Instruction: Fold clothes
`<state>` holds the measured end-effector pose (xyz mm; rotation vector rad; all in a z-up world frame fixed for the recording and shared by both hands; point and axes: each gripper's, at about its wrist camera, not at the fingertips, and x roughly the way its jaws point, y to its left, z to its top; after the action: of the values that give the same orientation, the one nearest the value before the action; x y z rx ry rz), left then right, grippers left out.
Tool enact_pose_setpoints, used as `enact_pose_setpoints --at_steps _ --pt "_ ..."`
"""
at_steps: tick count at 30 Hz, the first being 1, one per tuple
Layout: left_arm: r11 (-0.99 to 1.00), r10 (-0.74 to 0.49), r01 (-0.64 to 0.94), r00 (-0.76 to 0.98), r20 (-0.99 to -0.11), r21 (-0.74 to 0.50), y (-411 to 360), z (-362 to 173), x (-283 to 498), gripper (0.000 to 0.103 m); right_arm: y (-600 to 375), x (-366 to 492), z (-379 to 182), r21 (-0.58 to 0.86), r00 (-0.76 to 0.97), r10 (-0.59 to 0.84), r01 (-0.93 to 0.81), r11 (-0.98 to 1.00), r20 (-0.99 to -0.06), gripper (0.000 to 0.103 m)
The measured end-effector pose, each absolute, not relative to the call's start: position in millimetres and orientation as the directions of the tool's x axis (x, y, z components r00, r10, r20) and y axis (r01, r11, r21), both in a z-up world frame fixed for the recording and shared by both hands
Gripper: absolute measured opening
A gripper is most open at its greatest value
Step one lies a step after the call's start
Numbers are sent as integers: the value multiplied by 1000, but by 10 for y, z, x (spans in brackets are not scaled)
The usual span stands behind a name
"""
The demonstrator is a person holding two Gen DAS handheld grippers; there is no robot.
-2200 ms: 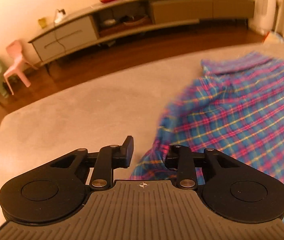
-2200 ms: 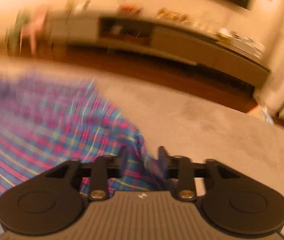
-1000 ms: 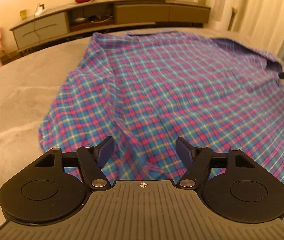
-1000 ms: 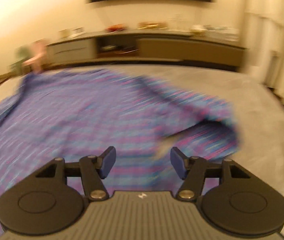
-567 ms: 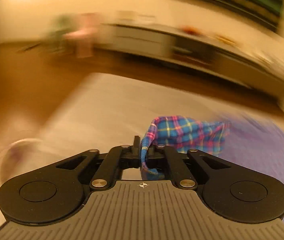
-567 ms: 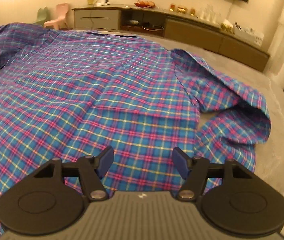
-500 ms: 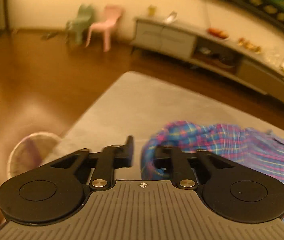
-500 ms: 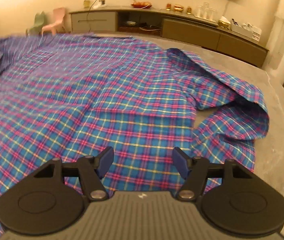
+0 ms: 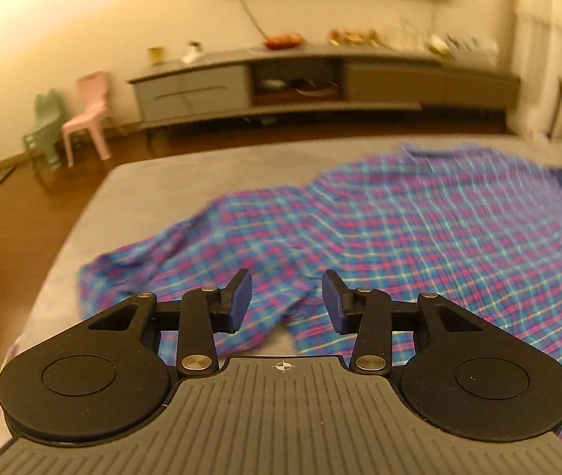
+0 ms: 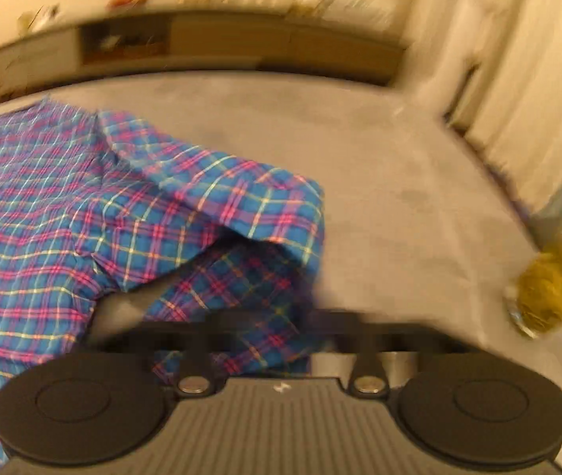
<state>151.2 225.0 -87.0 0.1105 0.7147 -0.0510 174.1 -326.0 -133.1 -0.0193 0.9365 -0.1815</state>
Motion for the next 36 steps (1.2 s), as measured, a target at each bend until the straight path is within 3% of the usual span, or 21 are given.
enact_pose_setpoints --at_steps 2,5,7,9,10,11,12,13,15,21,22,23,24,25,26,29,33,34,35,36 --pt "993 -10 87 733 -680 79 2185 -998 1767 32 -3442 1904 -981 -56 583 -88 73 996 -807 5" --pt "995 -22 84 687 -726 50 2153 -1131 2142 32 -3829 2124 -424 82 602 63 3 997 -796 22" --pt "997 -2 61 668 -745 52 2255 -1249 2435 32 -3964 2288 -289 -150 590 -200 133 980 -782 27" --pt "994 34 54 650 -759 92 2251 -1374 2665 31 -4049 2395 -210 -367 550 -458 274 889 -698 39" --pt "993 53 48 648 -760 110 2241 -1417 2738 31 -4030 2349 -174 -387 556 -493 306 870 -670 40" --pt "990 71 46 647 -759 131 2211 -1467 2771 31 -3977 2217 -146 -297 602 -409 282 912 -686 52" --pt "990 73 47 643 -763 135 2211 -1506 2809 31 -3922 2077 -127 -199 646 -316 250 948 -695 73" --pt "989 76 47 639 -766 138 2212 -1545 2848 31 -3848 1878 -194 -58 682 -178 195 979 -710 79" --pt "989 78 45 644 -761 140 2203 -1591 2855 32 -3678 1515 -505 94 682 -37 154 984 -730 81" --pt "980 163 -15 632 -758 198 2298 -1621 3040 32 -3219 907 -1440 190 621 6 231 954 -784 82" --pt "977 184 -29 631 -754 213 2334 -1628 3061 30 -3109 895 -1455 134 629 -28 209 969 -777 80" --pt "972 205 -43 629 -750 229 2369 -1635 3082 30 -2999 882 -1469 77 637 -62 188 979 -768 69" --pt "968 225 -57 628 -745 244 2405 -1642 3104 31 -2901 873 -1477 23 644 -91 166 986 -759 35" --pt "970 221 -64 624 -749 233 2450 -1640 3116 31 -2899 889 -1438 -5 638 -91 135 991 -764 10" --pt "971 222 -67 621 -752 231 2483 -1635 3123 31 -2900 908 -1395 -34 633 -93 105 994 -769 1" --pt "968 232 -67 616 -753 243 2550 -1624 3143 31 -2973 983 -1104 -172 633 -169 57 983 -756 1" --pt "961 250 -66 618 -745 268 2581 -1624 3192 31 -3428 1136 -467 -379 642 -368 129 916 -672 2" --pt "959 255 -66 619 -743 274 2589 -1624 3205 31 -3604 1249 -320 -434 621 -443 177 883 -647 4" --pt "956 264 -67 617 -741 285 2591 -1629 3249 31 -3721 1374 -275 -520 589 -544 231 822 -598 26" --pt "953 274 -68 616 -739 296 2593 -1634 3293 31 -3829 1492 -235 -601 553 -638 281 748 -535 62"
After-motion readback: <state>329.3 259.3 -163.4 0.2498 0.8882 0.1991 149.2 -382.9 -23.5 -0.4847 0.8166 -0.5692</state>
